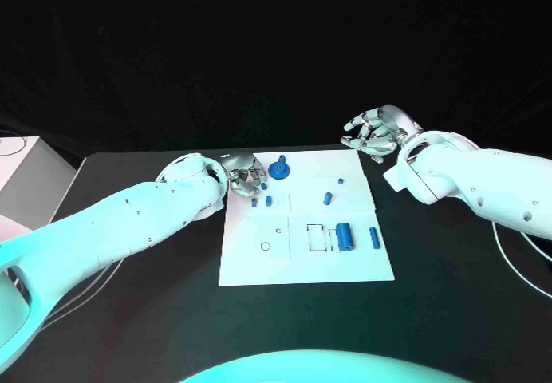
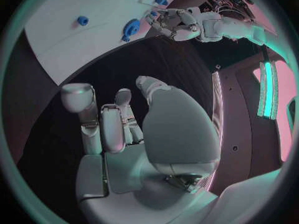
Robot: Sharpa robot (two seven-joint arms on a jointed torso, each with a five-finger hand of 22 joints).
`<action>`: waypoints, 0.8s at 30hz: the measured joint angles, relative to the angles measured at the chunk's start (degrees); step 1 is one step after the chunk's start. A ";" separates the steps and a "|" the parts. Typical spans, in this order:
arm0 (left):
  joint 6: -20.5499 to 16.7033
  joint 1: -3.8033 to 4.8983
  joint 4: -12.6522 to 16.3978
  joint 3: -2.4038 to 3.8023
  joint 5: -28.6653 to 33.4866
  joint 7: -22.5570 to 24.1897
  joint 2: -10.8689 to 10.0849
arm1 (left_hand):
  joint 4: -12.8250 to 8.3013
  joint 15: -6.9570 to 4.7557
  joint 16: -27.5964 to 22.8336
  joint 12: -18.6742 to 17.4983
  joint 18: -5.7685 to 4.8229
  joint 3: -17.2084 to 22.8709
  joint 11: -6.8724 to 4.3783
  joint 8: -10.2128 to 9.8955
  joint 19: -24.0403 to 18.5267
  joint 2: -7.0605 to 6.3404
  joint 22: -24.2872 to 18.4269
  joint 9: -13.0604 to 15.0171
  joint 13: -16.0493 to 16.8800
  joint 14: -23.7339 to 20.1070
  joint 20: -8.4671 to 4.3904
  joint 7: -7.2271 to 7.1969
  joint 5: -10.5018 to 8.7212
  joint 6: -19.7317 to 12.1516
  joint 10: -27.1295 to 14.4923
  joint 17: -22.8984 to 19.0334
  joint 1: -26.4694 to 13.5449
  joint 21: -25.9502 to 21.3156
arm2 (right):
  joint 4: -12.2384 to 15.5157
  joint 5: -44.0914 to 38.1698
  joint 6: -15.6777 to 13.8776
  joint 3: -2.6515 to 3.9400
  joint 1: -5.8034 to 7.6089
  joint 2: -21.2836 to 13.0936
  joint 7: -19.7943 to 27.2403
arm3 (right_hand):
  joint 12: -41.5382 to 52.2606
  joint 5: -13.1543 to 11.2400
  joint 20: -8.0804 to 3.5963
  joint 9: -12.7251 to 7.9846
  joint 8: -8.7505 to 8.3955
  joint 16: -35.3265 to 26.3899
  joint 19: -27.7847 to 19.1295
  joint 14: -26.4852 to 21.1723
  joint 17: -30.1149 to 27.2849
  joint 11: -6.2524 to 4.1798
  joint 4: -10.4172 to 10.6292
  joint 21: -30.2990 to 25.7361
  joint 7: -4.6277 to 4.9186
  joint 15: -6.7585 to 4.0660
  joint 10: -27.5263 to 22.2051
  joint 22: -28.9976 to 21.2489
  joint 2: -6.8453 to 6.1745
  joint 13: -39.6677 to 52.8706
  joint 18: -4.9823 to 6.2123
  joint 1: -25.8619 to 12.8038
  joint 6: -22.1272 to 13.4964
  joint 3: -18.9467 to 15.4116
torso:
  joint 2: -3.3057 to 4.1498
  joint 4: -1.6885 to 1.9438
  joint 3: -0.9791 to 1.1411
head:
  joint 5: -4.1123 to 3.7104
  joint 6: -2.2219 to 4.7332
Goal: Assemble the parts on the task board
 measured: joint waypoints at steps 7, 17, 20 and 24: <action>-1.71 -0.15 -0.19 0.08 0.42 -0.04 -0.16 | 0.01 0.51 0.00 -0.03 0.00 -0.34 0.47 -0.38 -0.29 -0.23 -0.49 -0.43 -0.18 -0.51 0.29 -0.03 0.00 -0.61 -1.77 -1.03 0.24 -0.16 | -0.02 0.00 0.00 0.00 -0.02 0.02 0.00 | 0.00 0.00 0.00 0.00 0.00 0.00 0.00 0.00 0.00 0.00 0.00 -0.22 0.00 0.00 0.00 0.00 0.00 -0.13 0.00 0.00 0.00 0.00 | 0.00 0.02 -0.03 | -0.03 0.07; -3.27 -0.32 0.46 2.03 1.59 -0.01 -1.93 | 0.01 0.66 -0.01 0.96 0.00 -0.34 0.40 -0.18 -0.72 0.07 -0.96 -0.49 -0.26 -1.02 0.68 1.23 0.00 0.48 -2.11 -2.30 0.53 -0.46 | -0.05 -0.31 1.21 0.00 -0.25 -0.19 -0.25 | -10.04 0.22 -0.44 0.25 0.93 0.95 2.01 0.21 1.93 -0.12 -2.67 2.71 -0.16 -0.21 -2.96 2.45 -0.84 -9.38 0.00 2.81 0.01 5.01 | -0.05 0.01 -0.03 | -0.03 0.42; -4.25 -0.36 1.07 3.51 4.27 0.41 -3.31 | 0.32 -0.09 -2.94 3.29 0.00 0.48 -0.47 1.60 -1.25 0.26 -1.12 -0.43 0.17 -5.13 0.21 2.84 0.00 2.74 0.22 -9.57 0.72 -0.46 | -0.03 -1.54 2.37 0.00 -0.44 -0.40 -0.35 | -18.75 -0.43 -0.50 0.25 0.93 1.71 2.57 0.00 3.04 -0.66 -4.91 5.63 -0.60 -0.42 -2.05 4.98 -1.84 -16.42 0.00 3.82 1.27 9.56 | -0.15 0.02 -0.03 | -0.02 0.72; -5.84 -0.31 2.38 4.74 13.15 2.02 -5.79 | 0.87 -0.15 -7.90 5.44 -0.01 0.25 -0.66 3.21 -2.96 0.24 -2.47 -0.43 0.81 -8.80 -0.14 3.84 0.00 3.72 0.42 -14.65 0.32 -2.56 | 0.01 -5.29 4.48 -0.04 -0.71 -0.60 -0.59 | -27.43 -0.68 -0.50 0.05 0.85 1.71 2.57 0.01 2.86 -0.25 -7.38 6.70 -0.11 -0.42 -0.11 6.22 -1.87 -23.22 0.00 3.84 3.05 12.29 | -0.27 0.03 -0.01 | -0.06 1.23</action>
